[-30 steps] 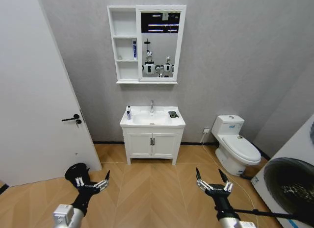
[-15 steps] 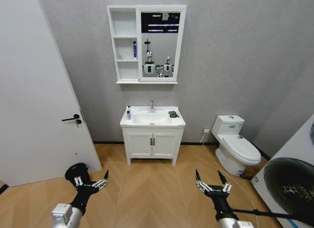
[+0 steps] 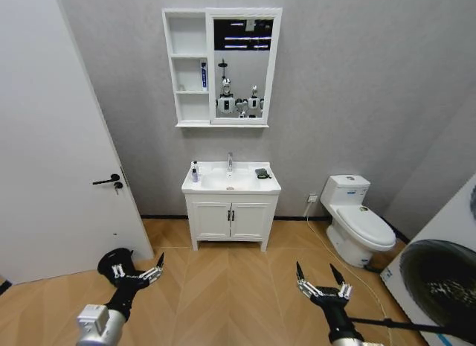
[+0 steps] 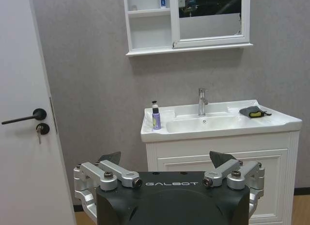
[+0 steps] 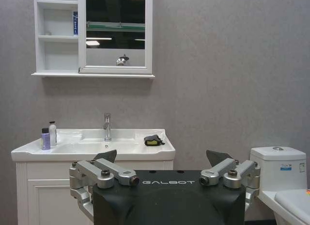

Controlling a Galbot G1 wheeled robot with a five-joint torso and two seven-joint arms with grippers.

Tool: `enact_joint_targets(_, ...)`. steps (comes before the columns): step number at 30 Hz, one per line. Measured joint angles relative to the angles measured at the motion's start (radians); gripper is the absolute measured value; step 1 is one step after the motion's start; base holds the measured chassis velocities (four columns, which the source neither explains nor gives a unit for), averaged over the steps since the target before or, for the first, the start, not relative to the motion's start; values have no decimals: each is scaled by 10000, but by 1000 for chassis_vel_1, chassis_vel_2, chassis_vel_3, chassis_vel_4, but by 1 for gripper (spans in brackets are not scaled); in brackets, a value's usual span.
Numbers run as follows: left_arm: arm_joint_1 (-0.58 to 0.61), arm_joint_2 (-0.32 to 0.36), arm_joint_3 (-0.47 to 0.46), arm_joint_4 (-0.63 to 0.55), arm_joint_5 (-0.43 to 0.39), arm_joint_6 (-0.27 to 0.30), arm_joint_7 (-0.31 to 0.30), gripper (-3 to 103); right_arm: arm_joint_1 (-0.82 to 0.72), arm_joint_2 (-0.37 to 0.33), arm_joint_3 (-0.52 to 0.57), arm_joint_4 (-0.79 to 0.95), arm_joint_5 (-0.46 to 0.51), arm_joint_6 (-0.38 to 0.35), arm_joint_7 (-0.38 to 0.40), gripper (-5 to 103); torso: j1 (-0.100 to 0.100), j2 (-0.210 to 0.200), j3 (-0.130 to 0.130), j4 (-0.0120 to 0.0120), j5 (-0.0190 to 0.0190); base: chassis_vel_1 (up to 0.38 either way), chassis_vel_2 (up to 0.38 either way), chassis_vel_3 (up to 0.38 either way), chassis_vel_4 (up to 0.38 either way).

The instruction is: Move facial cleanser and shampoo from washbasin to cabinet, then wipe washbasin with towel.

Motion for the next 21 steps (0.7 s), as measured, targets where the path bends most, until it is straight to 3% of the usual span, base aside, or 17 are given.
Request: enact_joint_targets(21, -32, 91, -186, 133, -105, -36, 32, 100, 357, -101, -51, -342, -74, 152, -168, 100, 6, -3, 2, 0, -1, -233, 241, 246, -250)
